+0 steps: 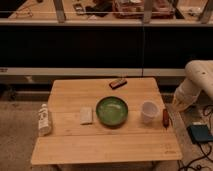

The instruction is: Place the pepper on the white sponge

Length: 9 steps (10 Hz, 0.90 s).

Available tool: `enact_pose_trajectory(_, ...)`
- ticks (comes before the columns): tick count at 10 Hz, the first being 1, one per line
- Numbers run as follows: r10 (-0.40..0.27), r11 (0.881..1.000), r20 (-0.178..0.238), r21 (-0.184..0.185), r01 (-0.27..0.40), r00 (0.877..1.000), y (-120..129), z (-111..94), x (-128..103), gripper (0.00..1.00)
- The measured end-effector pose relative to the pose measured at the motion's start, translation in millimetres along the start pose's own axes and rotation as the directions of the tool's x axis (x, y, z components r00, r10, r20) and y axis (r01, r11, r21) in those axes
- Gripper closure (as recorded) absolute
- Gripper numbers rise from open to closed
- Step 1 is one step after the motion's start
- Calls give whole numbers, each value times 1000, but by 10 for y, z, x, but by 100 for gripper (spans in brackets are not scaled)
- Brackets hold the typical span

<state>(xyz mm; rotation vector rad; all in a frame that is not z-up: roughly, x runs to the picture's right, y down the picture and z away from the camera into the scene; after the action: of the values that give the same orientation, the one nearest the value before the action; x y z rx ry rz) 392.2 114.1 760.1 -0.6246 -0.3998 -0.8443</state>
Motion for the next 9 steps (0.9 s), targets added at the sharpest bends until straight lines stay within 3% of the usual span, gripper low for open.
enact_pose_trajectory(1, -5, 1000, 41, 19, 4, 999, 103, 162, -30, 95)
enact_pose_trajectory(2, -6, 1000, 46, 20, 5, 999, 110, 179, -35, 95)
enact_pose_trajectory(5, -13, 1000, 43, 17, 13, 999, 93, 181, -28, 95)
enact_pose_trajectory(7, -33, 999, 35, 1, 33, 999, 88, 275, 34, 100)
enact_pose_trajectory(9, -77, 997, 14, 15, 76, 997, 81, 390, 114, 92)
